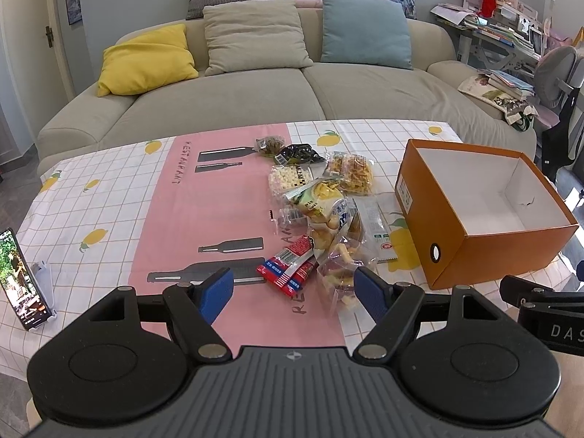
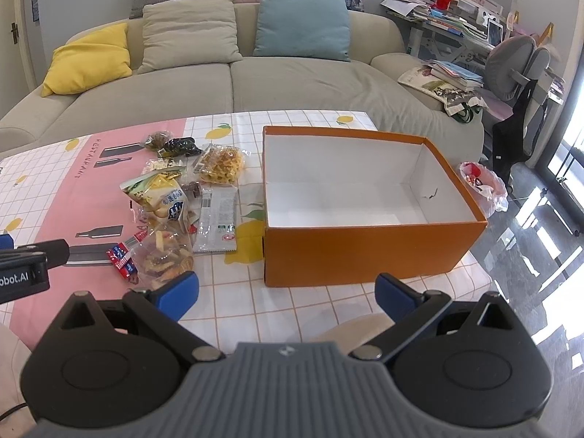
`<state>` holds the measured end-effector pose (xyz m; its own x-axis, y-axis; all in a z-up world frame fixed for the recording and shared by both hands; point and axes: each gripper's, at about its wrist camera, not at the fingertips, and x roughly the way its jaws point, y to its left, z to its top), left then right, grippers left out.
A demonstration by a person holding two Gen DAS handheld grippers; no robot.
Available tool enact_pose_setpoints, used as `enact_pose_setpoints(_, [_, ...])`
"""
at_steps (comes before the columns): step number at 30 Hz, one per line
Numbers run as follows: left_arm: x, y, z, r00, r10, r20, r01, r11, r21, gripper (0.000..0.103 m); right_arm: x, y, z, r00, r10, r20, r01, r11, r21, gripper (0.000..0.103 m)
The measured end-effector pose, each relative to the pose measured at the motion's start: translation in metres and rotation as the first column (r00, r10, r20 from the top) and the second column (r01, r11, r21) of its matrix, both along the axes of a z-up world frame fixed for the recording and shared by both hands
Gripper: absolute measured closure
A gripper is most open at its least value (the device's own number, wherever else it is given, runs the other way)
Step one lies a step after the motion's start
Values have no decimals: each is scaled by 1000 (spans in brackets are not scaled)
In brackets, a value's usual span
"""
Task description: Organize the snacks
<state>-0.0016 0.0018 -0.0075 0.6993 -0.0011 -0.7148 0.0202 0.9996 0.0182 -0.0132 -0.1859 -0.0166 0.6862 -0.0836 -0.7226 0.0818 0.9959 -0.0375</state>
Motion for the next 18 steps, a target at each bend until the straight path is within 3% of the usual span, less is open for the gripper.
enact_pose_setpoints(18, [0,0,0,1000,1,-1,-1,1000,0,15,2,0,-4,1000,-11,-26,11,1000,12,3])
